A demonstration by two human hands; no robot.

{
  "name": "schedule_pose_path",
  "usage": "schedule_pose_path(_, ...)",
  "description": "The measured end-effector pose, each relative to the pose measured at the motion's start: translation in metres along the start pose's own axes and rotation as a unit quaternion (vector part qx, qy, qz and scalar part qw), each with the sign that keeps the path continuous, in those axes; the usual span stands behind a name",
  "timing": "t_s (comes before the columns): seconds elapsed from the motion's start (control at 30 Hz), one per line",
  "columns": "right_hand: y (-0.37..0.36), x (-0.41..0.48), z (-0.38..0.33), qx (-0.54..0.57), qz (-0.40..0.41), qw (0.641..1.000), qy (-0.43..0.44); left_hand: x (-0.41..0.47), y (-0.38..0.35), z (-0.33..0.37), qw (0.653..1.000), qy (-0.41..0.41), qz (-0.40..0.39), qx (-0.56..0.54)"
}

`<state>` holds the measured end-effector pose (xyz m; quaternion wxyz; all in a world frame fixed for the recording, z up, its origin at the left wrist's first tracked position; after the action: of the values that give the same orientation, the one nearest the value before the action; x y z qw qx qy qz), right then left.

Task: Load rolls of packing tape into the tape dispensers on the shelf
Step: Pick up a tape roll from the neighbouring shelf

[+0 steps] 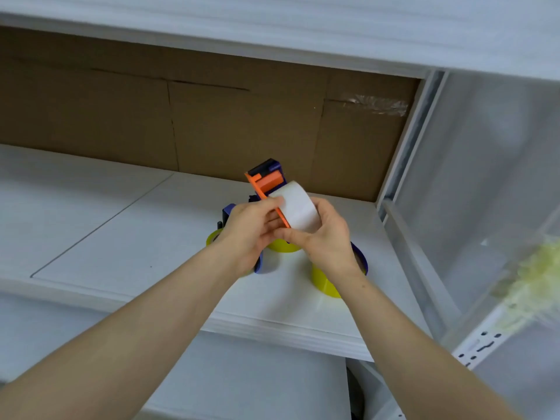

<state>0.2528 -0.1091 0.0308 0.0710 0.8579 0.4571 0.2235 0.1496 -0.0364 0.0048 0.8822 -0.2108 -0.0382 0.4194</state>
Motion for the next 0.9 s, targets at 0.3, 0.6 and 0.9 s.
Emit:
schedule_pose_path(0.3,0.000,0.004,0.011,0.196,-0.015,0.980,-0.035,0.002,0.005,0.006,0.999,-0.027,-0.010,-0.041)
schedule_pose_path(0.6,0.003,0.007,0.010,0.149,0.010,0.988,-0.039,0.000,0.007,0.026,0.992,-0.099,0.032,0.068)
schedule_pose_path(0.9,0.014,0.001,0.011,0.069,0.029,0.997,-0.007,-0.011,0.035,0.038,0.979,-0.115,0.159,0.060)
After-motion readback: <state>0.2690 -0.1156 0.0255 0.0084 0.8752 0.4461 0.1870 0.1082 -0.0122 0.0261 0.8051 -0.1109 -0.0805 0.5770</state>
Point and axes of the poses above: each hand's wrist, its own x-axis towards the middle knuckle, its own y-axis out of the back of the hand, z = x × y, the point moved 10 cm from there along x, towards the middle knuckle, and after that the axes turned 4 degrees about -z, right-handed, at the moved point
